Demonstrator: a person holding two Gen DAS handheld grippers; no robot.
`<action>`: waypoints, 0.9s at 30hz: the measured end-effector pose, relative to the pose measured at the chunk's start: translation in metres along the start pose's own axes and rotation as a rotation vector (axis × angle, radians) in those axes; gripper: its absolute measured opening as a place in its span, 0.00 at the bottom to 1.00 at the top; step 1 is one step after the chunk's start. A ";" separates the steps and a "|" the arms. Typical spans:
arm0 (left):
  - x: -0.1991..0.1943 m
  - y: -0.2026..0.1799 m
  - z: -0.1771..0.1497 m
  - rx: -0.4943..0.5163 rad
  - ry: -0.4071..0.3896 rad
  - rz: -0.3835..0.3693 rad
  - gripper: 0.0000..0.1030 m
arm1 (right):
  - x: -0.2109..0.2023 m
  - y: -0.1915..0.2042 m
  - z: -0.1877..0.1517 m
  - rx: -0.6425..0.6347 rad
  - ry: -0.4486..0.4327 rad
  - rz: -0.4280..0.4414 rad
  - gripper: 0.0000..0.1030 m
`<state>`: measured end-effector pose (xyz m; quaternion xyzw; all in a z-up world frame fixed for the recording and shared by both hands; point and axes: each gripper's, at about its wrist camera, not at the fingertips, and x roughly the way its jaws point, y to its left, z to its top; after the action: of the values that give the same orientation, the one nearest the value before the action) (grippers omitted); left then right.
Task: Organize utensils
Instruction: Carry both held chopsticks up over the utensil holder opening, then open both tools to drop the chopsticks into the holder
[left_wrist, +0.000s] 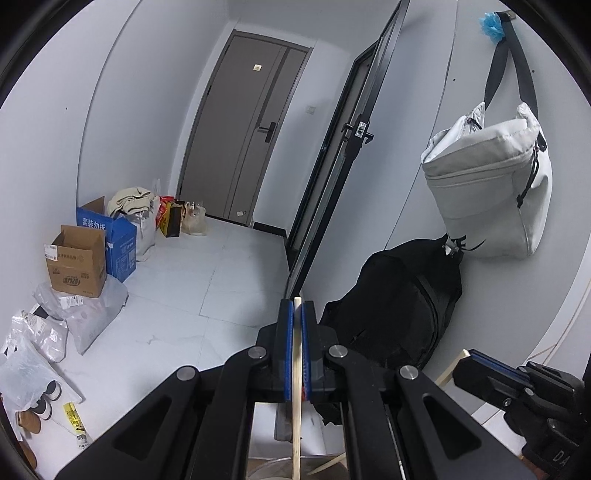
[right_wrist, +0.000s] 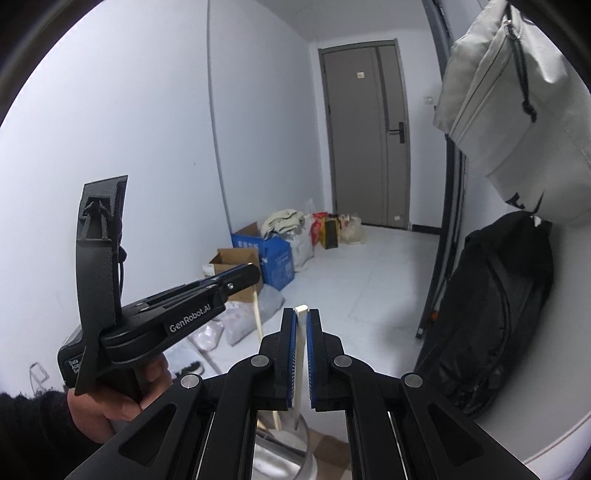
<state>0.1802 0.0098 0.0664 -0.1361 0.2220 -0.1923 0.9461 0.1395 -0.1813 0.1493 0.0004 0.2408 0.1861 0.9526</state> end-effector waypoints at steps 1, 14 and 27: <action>0.000 0.000 -0.002 0.000 -0.005 -0.001 0.00 | 0.002 0.002 -0.002 -0.006 0.006 0.002 0.04; 0.002 -0.005 -0.008 0.026 -0.018 -0.028 0.00 | 0.016 -0.005 -0.019 0.017 0.061 0.019 0.04; -0.006 -0.006 -0.034 0.064 0.122 -0.201 0.00 | 0.029 -0.015 -0.033 0.097 0.120 0.058 0.03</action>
<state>0.1573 0.0015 0.0414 -0.1155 0.2584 -0.3010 0.9107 0.1528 -0.1878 0.1056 0.0421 0.3061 0.2012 0.9295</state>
